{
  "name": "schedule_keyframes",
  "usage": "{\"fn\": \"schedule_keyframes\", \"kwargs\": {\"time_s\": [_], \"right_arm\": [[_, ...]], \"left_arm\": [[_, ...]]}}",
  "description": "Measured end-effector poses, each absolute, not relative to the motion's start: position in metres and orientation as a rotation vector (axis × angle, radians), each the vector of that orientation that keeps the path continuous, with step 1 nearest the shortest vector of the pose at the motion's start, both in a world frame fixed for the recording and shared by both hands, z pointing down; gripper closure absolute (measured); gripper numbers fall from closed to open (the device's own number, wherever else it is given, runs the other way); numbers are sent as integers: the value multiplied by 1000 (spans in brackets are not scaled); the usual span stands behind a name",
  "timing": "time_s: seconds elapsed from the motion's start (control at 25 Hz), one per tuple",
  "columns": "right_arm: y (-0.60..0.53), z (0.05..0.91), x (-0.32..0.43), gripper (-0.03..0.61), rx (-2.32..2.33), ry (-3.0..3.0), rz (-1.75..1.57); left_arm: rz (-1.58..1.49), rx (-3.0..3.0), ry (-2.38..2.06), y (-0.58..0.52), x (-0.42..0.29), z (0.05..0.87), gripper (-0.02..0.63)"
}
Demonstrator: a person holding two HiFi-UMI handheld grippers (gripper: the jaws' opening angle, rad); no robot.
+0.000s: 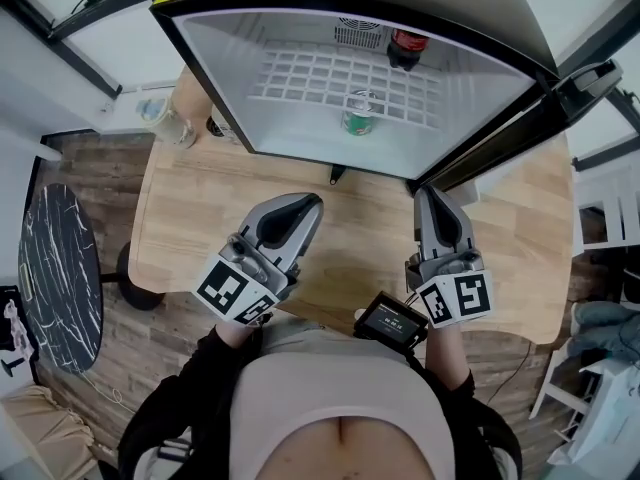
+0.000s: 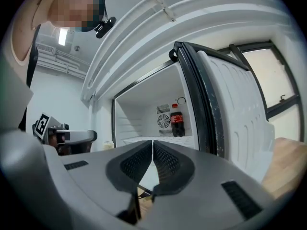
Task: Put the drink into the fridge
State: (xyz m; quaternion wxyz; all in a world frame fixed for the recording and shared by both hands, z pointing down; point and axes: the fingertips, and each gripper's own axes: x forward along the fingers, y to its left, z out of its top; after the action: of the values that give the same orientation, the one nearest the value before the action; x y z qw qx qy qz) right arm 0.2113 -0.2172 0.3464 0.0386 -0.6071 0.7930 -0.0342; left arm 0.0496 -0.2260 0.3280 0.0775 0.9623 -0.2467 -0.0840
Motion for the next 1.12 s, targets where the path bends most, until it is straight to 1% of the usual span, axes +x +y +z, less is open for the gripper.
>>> {"fn": "schedule_keyframes", "kwargs": {"time_s": [0.28,0.68,1.12], "right_arm": [[-190,329,200,548,-1889,2402,-74],[-115,325,127,548,-1817,2404,-119],[-11,308,46,548,-1769,2474,27]], "left_arm": [[-287,2897,-729,-201,34,318,591],[-298,2902,-755,-124,-24,313,591],[-310,2906,-728,-22,-81,308,591]]}}
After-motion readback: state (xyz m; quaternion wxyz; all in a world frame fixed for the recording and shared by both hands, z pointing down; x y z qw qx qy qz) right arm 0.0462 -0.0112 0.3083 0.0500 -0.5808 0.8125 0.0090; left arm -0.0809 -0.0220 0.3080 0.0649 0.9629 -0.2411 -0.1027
